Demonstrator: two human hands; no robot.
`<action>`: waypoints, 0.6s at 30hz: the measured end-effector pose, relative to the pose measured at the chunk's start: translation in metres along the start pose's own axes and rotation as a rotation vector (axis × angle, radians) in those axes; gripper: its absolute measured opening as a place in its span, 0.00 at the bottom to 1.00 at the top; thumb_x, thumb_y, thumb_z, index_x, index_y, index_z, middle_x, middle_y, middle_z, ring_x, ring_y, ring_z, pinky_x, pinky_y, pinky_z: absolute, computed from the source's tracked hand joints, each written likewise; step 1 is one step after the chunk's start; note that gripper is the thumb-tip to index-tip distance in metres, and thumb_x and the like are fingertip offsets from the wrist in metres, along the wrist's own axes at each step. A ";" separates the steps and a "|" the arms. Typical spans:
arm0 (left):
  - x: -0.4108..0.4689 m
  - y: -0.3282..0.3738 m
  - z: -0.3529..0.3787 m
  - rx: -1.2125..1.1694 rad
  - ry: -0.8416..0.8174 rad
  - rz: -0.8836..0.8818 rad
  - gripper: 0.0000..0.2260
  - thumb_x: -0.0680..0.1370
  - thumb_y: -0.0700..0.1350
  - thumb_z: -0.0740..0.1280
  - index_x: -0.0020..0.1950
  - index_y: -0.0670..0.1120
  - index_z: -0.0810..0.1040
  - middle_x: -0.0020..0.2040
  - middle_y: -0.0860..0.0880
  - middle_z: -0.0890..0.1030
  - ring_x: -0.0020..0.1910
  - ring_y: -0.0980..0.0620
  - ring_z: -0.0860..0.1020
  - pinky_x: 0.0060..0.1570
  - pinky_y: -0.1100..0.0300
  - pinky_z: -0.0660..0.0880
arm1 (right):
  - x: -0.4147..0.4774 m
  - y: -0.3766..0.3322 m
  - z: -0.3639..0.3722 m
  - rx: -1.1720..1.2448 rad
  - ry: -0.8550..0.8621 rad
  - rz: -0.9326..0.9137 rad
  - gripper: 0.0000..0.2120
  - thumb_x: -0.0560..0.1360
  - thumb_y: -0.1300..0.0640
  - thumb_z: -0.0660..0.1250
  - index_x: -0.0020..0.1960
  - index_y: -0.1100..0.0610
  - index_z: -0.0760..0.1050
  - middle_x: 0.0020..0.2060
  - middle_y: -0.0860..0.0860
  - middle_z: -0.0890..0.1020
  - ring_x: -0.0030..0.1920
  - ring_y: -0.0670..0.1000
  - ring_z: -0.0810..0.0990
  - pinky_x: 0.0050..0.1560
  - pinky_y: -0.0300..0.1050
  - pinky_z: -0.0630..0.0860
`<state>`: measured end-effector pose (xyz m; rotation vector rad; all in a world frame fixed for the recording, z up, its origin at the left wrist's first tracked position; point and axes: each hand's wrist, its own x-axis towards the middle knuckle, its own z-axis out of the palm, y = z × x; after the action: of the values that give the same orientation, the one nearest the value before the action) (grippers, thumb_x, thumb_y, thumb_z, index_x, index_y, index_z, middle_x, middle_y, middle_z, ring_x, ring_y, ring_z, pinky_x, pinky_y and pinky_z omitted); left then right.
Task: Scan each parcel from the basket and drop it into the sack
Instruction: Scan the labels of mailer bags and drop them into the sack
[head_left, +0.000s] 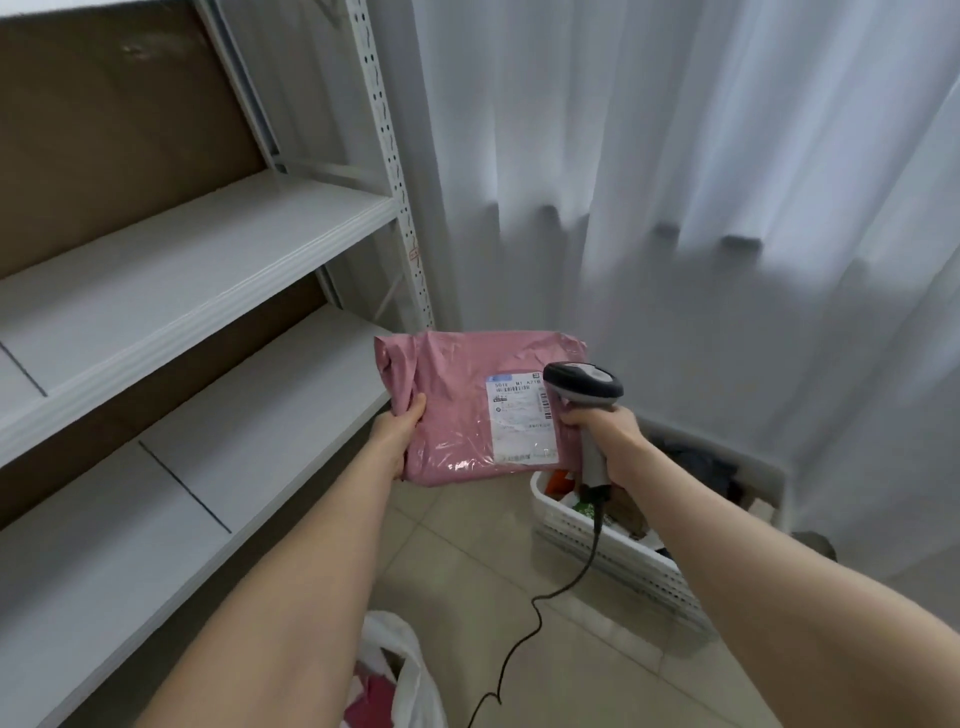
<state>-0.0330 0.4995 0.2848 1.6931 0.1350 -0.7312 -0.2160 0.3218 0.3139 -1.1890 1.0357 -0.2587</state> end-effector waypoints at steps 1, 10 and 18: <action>-0.011 -0.002 -0.011 -0.016 -0.026 -0.024 0.19 0.74 0.55 0.71 0.57 0.43 0.75 0.48 0.44 0.81 0.47 0.44 0.80 0.51 0.48 0.77 | -0.001 0.005 0.008 -0.008 -0.001 0.006 0.08 0.73 0.66 0.71 0.51 0.63 0.75 0.52 0.60 0.82 0.50 0.59 0.82 0.56 0.55 0.79; -0.077 -0.080 -0.109 -0.046 0.351 -0.032 0.21 0.71 0.41 0.75 0.61 0.37 0.75 0.54 0.42 0.80 0.49 0.44 0.79 0.52 0.53 0.76 | -0.035 0.088 0.080 -0.138 -0.201 0.080 0.10 0.74 0.64 0.71 0.54 0.62 0.74 0.39 0.53 0.77 0.38 0.50 0.75 0.44 0.45 0.75; -0.097 -0.180 -0.206 0.012 0.624 -0.167 0.21 0.72 0.42 0.74 0.62 0.39 0.76 0.57 0.40 0.80 0.53 0.40 0.79 0.57 0.46 0.76 | -0.074 0.171 0.144 -0.156 -0.345 0.157 0.10 0.71 0.65 0.71 0.52 0.62 0.77 0.42 0.57 0.80 0.41 0.56 0.79 0.46 0.49 0.78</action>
<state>-0.1128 0.7650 0.1999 1.8888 0.7138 -0.2989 -0.2019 0.5318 0.2069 -1.2327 0.8490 0.1496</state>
